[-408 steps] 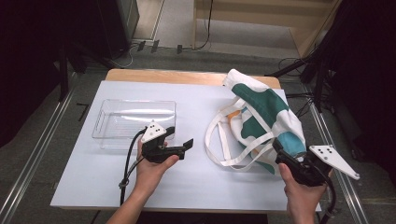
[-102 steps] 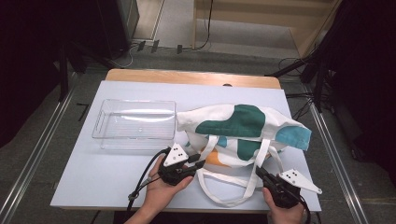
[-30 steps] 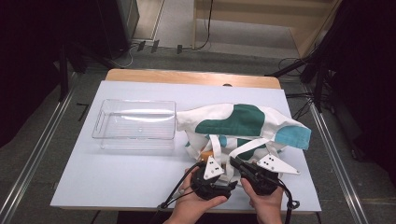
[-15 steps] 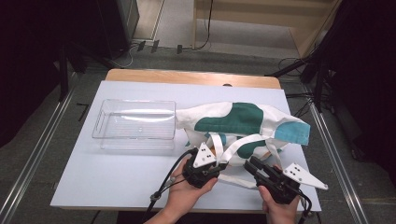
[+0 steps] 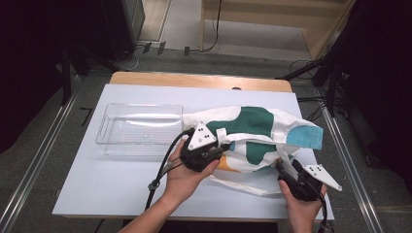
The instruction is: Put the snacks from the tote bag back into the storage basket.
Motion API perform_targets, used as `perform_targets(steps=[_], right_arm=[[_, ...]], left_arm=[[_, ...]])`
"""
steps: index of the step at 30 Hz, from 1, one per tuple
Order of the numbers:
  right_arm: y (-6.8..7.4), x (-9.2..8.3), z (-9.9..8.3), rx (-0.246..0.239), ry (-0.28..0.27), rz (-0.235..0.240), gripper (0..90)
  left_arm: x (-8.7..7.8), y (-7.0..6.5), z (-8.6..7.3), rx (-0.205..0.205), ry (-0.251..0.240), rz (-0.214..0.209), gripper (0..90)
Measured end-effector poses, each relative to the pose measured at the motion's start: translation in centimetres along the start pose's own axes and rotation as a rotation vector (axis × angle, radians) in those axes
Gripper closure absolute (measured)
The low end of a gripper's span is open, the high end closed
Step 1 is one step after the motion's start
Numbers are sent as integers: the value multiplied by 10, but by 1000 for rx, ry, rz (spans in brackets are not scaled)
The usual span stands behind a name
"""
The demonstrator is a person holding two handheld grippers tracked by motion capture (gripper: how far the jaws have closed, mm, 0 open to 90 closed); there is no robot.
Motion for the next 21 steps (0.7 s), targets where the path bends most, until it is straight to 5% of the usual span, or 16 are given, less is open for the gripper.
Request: perform_targets(steps=[3, 5, 15, 21], right_arm=[[-3, 3, -9, -28, 46, 6, 809], [-5, 2, -12, -49, 62, 11, 884], [-30, -8, -15, -76, 110, -10, 891], [-44, -12, -21, -14, 139, 12, 890]], left_arm=[[4, 13, 8, -3, -4, 26, 826], [7, 20, 14, 7, -14, 40, 825], [22, 59, 49, -6, -73, 97, 825], [38, 96, 61, -63, -92, 189, 826]])
Point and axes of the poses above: each handheld gripper's, and its own axes: x roughly forward along the jaws, z roughly out of its top, y roughly to its left, the point moved 4 cm from there along x, roughly forward along the jaws, and after that the axes turned 15 degrees about -y, right-handed, at the moved point
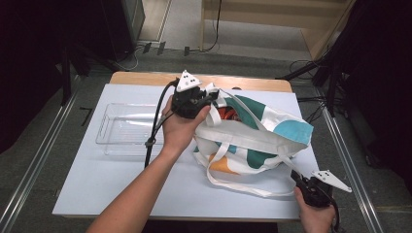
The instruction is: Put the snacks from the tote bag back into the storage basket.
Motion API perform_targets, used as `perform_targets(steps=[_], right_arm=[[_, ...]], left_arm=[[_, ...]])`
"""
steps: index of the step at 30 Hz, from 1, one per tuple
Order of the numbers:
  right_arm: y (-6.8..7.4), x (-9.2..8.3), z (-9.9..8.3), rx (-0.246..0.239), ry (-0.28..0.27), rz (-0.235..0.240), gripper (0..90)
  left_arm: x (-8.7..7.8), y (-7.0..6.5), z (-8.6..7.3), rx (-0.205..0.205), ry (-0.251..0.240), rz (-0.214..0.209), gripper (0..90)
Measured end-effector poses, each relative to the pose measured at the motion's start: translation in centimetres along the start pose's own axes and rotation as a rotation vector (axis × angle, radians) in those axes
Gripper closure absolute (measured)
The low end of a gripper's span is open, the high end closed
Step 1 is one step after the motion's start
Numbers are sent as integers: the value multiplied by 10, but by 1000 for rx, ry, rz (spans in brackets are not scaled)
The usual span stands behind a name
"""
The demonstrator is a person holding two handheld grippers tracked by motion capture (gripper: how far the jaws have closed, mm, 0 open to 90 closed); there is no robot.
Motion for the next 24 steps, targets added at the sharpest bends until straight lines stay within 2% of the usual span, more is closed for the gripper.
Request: perform_targets(steps=[1, 4, 5, 6, 7, 8, 11, 13, 15, 17, 18, 19, 22, 24], right_arm=[[-2, -1, 0, 11, 3, -1, 890], [-11, -5, 0, 7, -7, -36, 891], [-12, -6, 0, 12, -7, -36, 890], [-14, -6, 1, 29, -14, -24, 884], [-14, -7, 2, 32, -31, -2, 835], [-12, -9, 4, 41, -59, 16, 769], [-4, -22, 20, 67, -181, 23, 595], [5, -35, 34, 54, -279, 27, 553], [18, -44, 47, 10, -362, 24, 527], [31, -49, 57, -20, -415, 24, 517], [42, -49, 62, -25, -429, 45, 512], [50, -45, 66, -39, -424, 80, 510], [83, -20, 72, -40, -331, 235, 474], [103, -1, 74, -58, -282, 291, 451]], left_arm=[[3, 6, 0, 0, 1, 18, 826], [10, 19, -4, -37, 6, 65, 825], [14, 24, -9, -57, 26, 68, 823], [15, 26, -14, -82, 40, 54, 814], [17, 27, -20, -105, 55, 34, 798], [18, 27, -25, -120, 67, 17, 781], [18, 24, -37, -135, 77, -18, 757], [17, 21, -40, -145, 77, -25, 759], [15, 19, -39, -141, 73, -34, 767], [13, 17, -36, -144, 65, -45, 779], [12, 15, -34, -145, 61, -54, 790], [11, 12, -33, -141, 57, -60, 798], [11, 6, -31, -127, 56, -69, 809], [12, 6, -29, -126, 56, -68, 811]])
Point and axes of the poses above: each handheld gripper's, and its own axes: x roughly forward along the jaws, z roughly out of its top, y roughly to its left, the point moved 4 cm from there along x, roughly forward along the jaws, and after that the axes turned 15 degrees about -y, right-handed, at the moved point
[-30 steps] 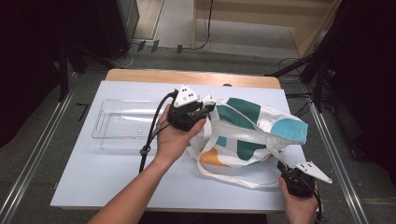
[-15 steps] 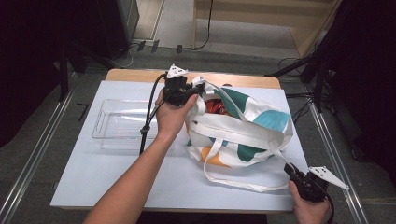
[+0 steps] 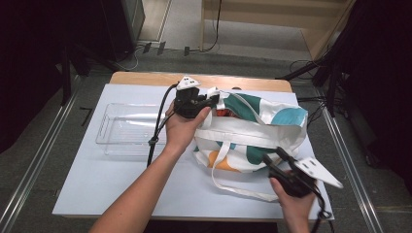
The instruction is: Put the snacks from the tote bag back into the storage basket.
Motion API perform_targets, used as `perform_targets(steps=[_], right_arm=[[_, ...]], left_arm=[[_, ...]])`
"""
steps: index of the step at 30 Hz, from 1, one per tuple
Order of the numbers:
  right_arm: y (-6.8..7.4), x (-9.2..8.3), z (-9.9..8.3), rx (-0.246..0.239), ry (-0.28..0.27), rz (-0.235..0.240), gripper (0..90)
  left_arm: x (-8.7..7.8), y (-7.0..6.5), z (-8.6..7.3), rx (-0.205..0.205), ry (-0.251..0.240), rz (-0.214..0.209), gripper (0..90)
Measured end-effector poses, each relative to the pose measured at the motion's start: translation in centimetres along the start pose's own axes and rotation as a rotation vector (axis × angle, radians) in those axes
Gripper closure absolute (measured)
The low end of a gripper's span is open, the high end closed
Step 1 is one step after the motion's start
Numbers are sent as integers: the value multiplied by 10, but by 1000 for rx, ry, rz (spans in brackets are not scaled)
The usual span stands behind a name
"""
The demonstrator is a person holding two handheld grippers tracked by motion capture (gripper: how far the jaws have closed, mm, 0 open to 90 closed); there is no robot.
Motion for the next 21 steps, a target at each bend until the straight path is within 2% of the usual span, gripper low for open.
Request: perform_targets(steps=[2, 3, 6, 9, 13, 16, 19, 21], right_arm=[[11, 26, -1, -16, 28, 30, 425], [17, 43, -1, -12, 42, 24, 396], [23, 71, 1, 13, 63, 24, 344], [28, 87, 7, 15, 41, 27, 329], [36, 105, 16, 30, 11, 91, 313], [41, 118, 20, 16, 17, 133, 306], [39, 131, 20, -2, 46, 97, 272], [35, 137, 15, -8, 85, 60, 264]], left_arm=[[0, 0, 1, -6, -3, 1, 817], [0, -1, 2, -2, 1, -1, 820], [-1, -6, 3, 15, 8, -20, 823], [-2, -9, 5, 27, 5, -32, 822], [-3, -11, 9, 28, 0, -46, 821], [-2, -12, 10, 29, 2, -48, 819], [-2, -14, 9, 42, 6, -49, 819], [-3, -14, 9, 53, -3, -74, 818]])
Point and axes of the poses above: each handheld gripper's, and its own axes: x roughly forward along the jaws, z roughly out of its top, y roughly to its left, the point moved 4 cm from there along x, roughly forward along the jaws, and after that the axes turned 15 degrees about -y, right-handed, at the moved point
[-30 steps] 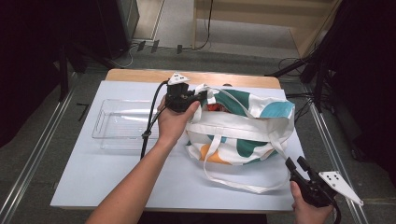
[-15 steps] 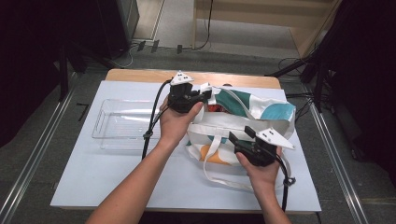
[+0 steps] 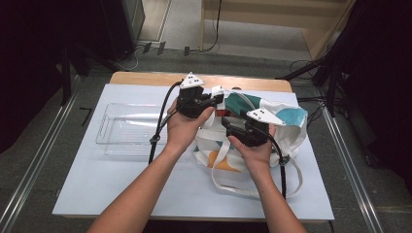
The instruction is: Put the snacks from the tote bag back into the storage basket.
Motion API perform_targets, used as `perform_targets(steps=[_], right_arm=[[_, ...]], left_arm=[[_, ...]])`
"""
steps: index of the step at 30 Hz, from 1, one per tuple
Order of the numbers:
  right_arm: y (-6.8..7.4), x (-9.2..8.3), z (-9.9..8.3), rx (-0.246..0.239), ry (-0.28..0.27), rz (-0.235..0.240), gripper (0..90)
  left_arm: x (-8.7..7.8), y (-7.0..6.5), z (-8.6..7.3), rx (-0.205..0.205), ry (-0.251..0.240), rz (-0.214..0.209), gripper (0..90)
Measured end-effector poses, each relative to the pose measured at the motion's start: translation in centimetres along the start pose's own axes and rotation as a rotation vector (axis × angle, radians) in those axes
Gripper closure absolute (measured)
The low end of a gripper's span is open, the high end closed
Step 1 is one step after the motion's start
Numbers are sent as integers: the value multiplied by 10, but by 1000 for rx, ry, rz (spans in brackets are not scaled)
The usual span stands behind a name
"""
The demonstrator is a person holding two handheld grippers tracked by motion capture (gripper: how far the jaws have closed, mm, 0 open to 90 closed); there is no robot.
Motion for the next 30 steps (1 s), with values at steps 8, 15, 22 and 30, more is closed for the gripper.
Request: perform_targets(steps=[8, 15, 22, 30], right_arm=[[1, -9, -20, -59, 75, -46, 500], [-3, -18, -24, -57, 65, -42, 634], [-4, -18, -24, -41, 65, -32, 689], [-6, -20, -25, -32, 87, 3, 854]], left_arm=[[-3, 7, -8, 45, 57, 46, 571], [-18, 10, -20, 107, 106, -2, 284], [-16, 9, -34, 211, 178, 57, 141], [-8, 12, -27, 224, 166, 84, 658]])
Point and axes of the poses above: each handheld gripper's, and its own axes: x roughly forward along the jaws, z roughly out of its top, y roughly to its left, the point moved 4 cm from there along x, roughly forward along the jaws, and after that the axes turned 15 degrees about -y, right-handed, at the moved point
